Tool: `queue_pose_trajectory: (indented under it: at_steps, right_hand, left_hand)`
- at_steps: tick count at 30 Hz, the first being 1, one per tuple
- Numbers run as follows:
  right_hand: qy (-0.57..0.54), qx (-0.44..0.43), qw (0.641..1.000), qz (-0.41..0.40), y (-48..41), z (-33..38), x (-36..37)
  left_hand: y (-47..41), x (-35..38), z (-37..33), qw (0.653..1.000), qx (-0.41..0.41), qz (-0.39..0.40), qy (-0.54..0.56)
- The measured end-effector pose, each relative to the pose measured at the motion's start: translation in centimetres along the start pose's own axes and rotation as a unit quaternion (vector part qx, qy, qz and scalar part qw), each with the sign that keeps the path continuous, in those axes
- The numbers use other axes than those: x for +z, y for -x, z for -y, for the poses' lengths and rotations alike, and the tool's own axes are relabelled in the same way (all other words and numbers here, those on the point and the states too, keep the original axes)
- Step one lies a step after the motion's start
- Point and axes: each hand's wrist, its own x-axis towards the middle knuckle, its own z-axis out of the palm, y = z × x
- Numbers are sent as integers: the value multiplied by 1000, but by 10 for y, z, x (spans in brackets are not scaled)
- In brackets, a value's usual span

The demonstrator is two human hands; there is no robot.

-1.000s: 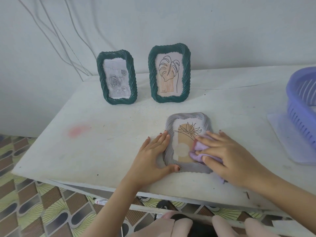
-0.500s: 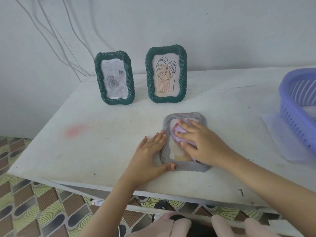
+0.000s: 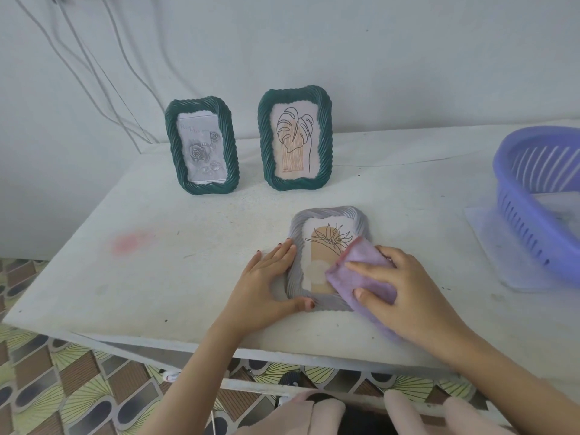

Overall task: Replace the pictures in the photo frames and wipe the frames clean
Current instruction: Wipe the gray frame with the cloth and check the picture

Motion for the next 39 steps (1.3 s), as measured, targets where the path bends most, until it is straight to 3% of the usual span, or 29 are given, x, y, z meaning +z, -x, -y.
queue_pose_trajectory:
  at_steps: [4, 8, 10, 13, 16, 19, 22, 25, 27, 30, 32, 34, 35, 39]
  right_hand:
    - [-111, 48, 990, -68, -11, 10, -8]
    - [-277, 76, 955, -74, -21, 24, -18]
    - [-361, 93, 925, -78, -26, 33, -18]
    - [-457, 113, 879, -73, -31, 47, -13]
    - [-452, 97, 885, -48, -32, 55, -9]
    - [-372, 61, 926, -28, -32, 50, -7]
    - [-162, 44, 983, -70, -33, 26, -3]
    - [35, 53, 995, -73, -31, -1, 2]
    - [120, 62, 989, -58, -28, -15, 7]
    - [128, 91, 987, -37, -27, -19, 13]
    - [101, 83, 990, -49, -26, -16, 13]
    - [86, 71, 992, -67, -26, -13, 12]
    - [81, 66, 992, -73, -25, -12, 12]
    - [55, 60, 993, -87, -27, -10, 13]
  left_hand:
    - [2, -2, -6, 998, -11, -22, 50]
    - [8, -4, -29, 984, 21, -90, 156]
    - [9, -6, -44, 950, 42, -77, 300]
    - [8, -12, -62, 860, 30, -35, 508]
    - [5, -21, -63, 815, -38, -35, 578]
    - [0, -36, -48, 842, -67, -73, 530]
    - [-2, -54, -26, 882, -110, -127, 440]
    - [-6, -68, 1, 932, -151, -151, 294]
    - [-10, -75, 17, 958, -169, -128, 194]
    - [-13, -72, 29, 968, -228, -92, -55]
    - [-10, -63, 21, 953, -196, -166, -159]
    - [-10, -52, 3, 960, -91, -219, -148]
    - [-10, -46, -8, 968, -63, -201, -135]
    - [-12, -21, -31, 990, -24, -30, -135]
